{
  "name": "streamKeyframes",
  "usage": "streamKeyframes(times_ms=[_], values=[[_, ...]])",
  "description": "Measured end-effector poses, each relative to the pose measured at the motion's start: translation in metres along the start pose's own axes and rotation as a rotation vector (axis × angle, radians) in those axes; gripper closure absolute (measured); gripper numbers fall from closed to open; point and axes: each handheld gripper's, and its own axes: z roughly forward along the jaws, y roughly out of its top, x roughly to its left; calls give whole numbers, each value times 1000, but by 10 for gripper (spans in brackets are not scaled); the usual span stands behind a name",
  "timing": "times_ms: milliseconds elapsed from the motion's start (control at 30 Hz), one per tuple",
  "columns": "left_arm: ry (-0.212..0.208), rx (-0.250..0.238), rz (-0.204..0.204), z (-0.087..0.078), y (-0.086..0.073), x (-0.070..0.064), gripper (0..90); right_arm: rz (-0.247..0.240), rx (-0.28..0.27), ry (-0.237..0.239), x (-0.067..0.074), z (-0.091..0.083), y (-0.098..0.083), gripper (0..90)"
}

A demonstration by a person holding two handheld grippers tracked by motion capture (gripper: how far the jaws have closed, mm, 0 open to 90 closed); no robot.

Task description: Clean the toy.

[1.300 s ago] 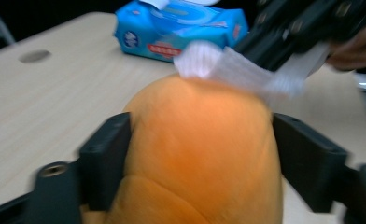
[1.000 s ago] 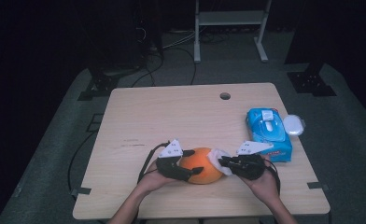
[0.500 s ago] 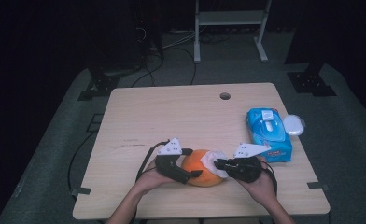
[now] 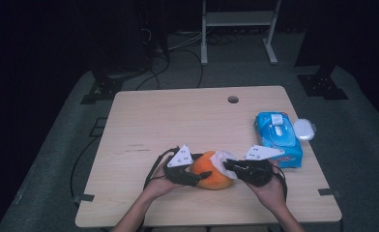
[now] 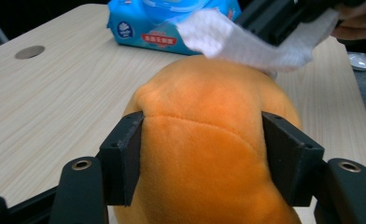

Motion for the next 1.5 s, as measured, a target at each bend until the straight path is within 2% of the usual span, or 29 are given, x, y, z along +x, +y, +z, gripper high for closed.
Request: streamKeyframes(times_ms=[33,100,133,167,233,267,333,400,433,500,600,700,767,833,933,1000,1067,1167,1200,1267,1333,1400,1467,1500], values=[[-20,11,3,0,-1,0,336,-4,-2,4,2,1,1,835],[-56,34,-20,-4,-1,3,276,-30,12,14,7,6,1,835],[-63,42,-35,-6,0,5,237,-34,16,27,8,8,1,835],[-74,46,-67,-7,0,7,185,-34,19,37,9,9,0,835],[-72,40,-103,-5,1,9,119,-46,31,61,11,12,0,835],[-78,56,-117,-2,1,9,85,-48,32,69,12,13,0,835],[-82,70,-123,4,-1,9,58,-61,33,77,14,14,1,835],[-88,78,-161,8,-4,9,78,-61,29,62,13,12,1,836],[-91,82,-161,8,-5,9,116,-52,27,54,11,11,1,836],[-72,80,-130,6,-5,8,257,-32,16,48,6,10,1,836],[-19,27,-68,3,0,4,390,-31,-1,23,7,7,2,836],[47,-37,1,2,5,-1,408,-39,-43,-6,8,0,6,837],[71,-49,18,5,4,-2,376,-46,-64,-14,10,-1,7,837],[59,-1,-1,11,-1,0,338,-58,-45,-12,12,3,6,836],[37,9,-91,7,-9,11,318,-76,6,-25,11,13,0,837],[15,3,-152,2,-17,18,314,-64,30,-37,5,15,-5,837],[2,-4,-168,-1,-23,22,309,-16,48,-37,-6,15,-10,837],[2,5,-171,-2,-23,22,293,33,68,-48,-15,14,-15,836],[2,12,-167,-1,-23,21,288,38,58,-45,-14,12,-15,836],[-2,12,-167,-3,-25,23,283,18,36,-45,-8,10,-10,836],[-10,15,-172,-4,-27,24,277,5,32,-24,-4,10,-8,835],[-15,17,-173,-6,-28,24,270,0,52,-21,-4,13,-10,834],[-14,13,-169,-5,-29,23,264,29,90,-13,-13,16,-15,831],[-13,15,-166,-5,-28,23,262,41,108,-30,-17,16,-18,832]])
